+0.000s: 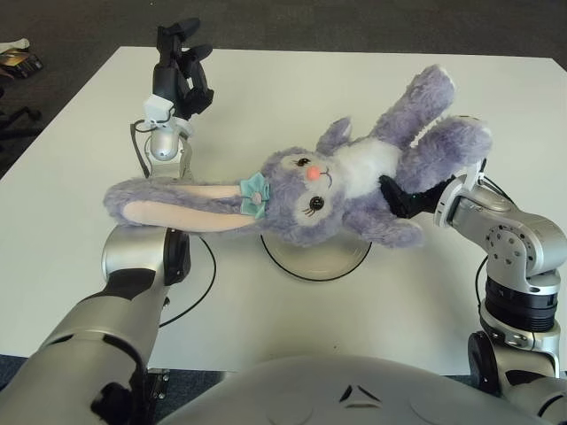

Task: Put the doll into the plate.

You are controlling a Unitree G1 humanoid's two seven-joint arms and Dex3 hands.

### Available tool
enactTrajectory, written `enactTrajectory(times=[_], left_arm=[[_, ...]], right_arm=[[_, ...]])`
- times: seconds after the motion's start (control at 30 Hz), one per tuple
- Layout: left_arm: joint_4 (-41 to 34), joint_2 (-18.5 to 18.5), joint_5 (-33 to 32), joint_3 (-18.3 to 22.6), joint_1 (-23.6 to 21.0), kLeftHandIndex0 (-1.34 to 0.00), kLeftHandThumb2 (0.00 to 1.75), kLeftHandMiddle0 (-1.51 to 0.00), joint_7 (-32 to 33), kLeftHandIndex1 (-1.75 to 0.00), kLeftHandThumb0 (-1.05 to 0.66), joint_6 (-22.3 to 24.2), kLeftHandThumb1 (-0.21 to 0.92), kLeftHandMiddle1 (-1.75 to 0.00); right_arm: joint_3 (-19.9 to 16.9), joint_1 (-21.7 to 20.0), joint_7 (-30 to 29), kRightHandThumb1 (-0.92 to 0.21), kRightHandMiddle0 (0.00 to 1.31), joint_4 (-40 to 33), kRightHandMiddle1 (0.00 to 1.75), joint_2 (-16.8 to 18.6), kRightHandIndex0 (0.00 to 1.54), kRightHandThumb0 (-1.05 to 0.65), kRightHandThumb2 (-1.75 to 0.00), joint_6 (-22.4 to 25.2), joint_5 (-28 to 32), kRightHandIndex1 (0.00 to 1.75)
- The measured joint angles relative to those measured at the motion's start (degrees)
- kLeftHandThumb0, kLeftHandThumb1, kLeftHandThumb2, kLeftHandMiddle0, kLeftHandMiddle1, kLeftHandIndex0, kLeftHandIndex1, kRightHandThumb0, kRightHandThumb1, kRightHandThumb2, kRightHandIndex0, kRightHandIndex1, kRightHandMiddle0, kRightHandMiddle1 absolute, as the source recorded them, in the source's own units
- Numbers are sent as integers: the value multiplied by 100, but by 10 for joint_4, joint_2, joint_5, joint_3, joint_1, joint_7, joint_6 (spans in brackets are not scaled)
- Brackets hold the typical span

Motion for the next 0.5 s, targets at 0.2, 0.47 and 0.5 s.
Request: enactTrajectory(times=[0.2, 0.47, 0.5], left_arm=[[-1, 0, 7, -4, 2, 0, 83, -11, 4, -109, -75, 0, 92, -92], [-5, 0, 26, -12, 6, 0, 83, -12, 21, -106, -76, 6, 92, -94], [-5, 0, 27, -12, 7, 0, 83, -12, 24, -105, -76, 5, 92, -94]], right_arm=[[8, 3, 4, 0, 69, -1, 175, -12, 98, 0, -153, 3, 0, 129], [11, 13, 7, 0, 68, -1, 175, -12, 93, 0, -157, 1, 0, 143], [11, 14, 10, 0, 67, 0, 175, -12, 93, 0, -157, 1, 0, 143]])
